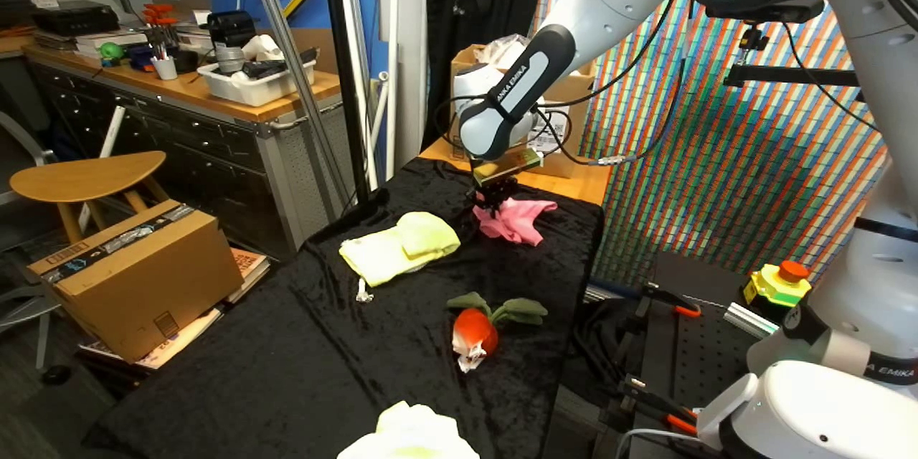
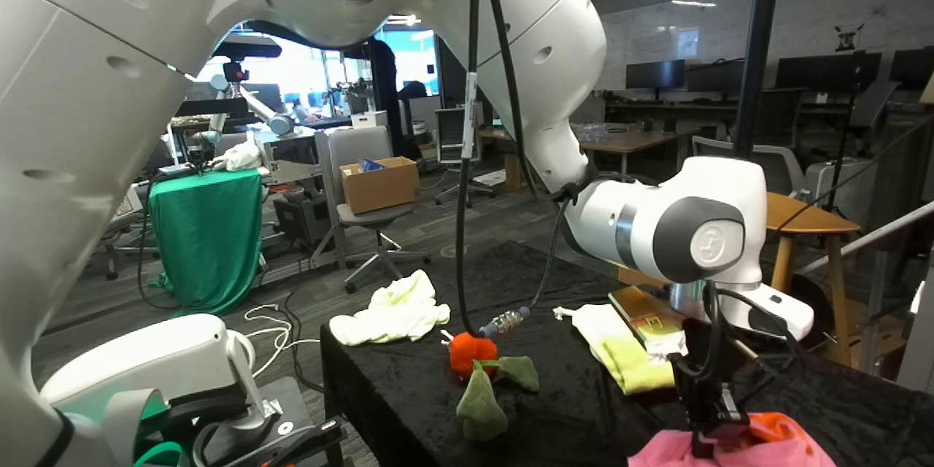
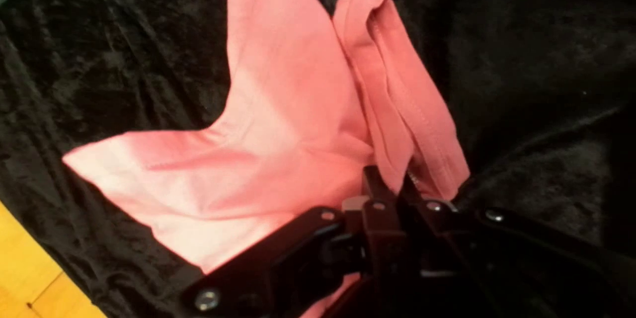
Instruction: Put all the items on the table in one place
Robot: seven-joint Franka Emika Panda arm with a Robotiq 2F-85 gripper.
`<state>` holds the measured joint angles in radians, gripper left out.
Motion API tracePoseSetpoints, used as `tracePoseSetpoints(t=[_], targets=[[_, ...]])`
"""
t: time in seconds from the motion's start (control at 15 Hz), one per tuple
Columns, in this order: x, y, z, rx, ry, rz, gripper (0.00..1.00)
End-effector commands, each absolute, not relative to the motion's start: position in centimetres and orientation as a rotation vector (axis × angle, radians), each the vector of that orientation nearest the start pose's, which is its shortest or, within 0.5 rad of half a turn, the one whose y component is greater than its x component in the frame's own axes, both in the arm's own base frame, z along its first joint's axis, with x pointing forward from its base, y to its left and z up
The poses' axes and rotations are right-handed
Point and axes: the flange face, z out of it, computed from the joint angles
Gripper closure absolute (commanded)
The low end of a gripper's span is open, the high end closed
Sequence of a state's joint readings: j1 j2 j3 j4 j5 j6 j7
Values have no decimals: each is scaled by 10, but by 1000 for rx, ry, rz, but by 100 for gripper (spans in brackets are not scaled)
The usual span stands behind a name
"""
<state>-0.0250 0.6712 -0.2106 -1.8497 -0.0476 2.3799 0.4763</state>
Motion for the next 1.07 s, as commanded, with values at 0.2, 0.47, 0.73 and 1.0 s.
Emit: tracePoseSetpoints(t=[0.2, 0.47, 0.73, 1.0], targets=[[620, -129, 240, -3153, 826, -173, 95], [632, -100, 291, -3174, 660, -392, 95], [646, -53, 319, -3167, 483, -496, 95], [656, -10, 318, -3157, 328, -491, 95]])
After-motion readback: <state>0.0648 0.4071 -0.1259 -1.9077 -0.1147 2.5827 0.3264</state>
